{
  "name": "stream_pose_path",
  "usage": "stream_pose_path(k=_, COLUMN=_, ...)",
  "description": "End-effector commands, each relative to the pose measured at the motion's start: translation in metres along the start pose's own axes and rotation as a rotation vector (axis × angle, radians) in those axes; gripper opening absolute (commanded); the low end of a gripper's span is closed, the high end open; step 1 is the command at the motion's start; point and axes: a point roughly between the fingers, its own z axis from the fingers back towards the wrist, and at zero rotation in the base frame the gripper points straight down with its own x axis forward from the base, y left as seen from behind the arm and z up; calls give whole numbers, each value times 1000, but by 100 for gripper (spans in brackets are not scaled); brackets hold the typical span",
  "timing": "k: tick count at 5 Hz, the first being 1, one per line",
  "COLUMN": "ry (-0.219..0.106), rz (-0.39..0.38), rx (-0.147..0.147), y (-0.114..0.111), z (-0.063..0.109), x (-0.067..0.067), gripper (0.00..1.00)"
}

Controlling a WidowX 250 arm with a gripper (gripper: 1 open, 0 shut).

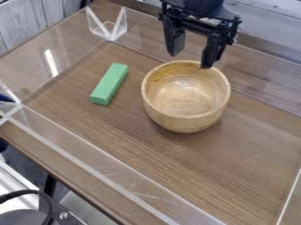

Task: Put the green block in the brown bowl

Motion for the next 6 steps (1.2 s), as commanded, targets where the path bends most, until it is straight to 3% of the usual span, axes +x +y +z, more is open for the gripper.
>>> stream_pose_path(k=1, ry=15, rz=13, rx=3, y=8, z=-4, x=-2, gripper=100)
stream_pose_path(k=4, ry=-9, rz=124, rx=8, y=80, z=-9, x=-20, gripper=100)
stream_pose_path(k=6, ry=-7, rz=165, rx=22, y=107, z=-22, x=-15, gripper=100)
